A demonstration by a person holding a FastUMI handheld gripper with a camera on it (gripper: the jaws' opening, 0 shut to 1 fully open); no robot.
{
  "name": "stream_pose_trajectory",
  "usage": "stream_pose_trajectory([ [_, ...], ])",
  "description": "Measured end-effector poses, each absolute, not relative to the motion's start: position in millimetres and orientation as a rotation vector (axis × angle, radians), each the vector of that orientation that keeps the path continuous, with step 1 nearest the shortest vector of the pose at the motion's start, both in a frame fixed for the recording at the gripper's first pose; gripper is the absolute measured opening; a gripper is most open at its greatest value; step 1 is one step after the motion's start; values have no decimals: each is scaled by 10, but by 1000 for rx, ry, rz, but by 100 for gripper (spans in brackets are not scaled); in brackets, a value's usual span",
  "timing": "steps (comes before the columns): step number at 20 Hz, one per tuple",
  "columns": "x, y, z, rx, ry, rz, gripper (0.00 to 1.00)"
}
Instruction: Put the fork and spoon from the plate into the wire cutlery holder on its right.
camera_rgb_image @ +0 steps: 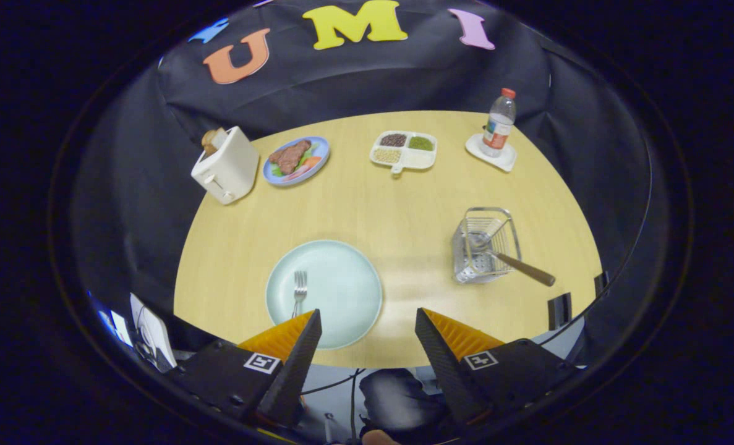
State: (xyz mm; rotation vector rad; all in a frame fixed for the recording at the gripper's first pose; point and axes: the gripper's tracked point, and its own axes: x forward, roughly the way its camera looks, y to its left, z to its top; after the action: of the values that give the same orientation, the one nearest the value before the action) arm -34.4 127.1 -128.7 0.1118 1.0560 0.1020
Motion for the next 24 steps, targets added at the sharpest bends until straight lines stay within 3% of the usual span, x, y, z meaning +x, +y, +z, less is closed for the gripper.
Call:
stream_pose_trajectory([
  [15, -282, 2243, -2292, 29, 1181, 108, 90],
  [17, -265, 2289, -2368, 30, 1192, 104, 86],
  [19, -254, 2315, -2426, 9, 1195, 104, 77],
  [24, -308, 2275, -2602, -16, 1219, 81, 67],
])
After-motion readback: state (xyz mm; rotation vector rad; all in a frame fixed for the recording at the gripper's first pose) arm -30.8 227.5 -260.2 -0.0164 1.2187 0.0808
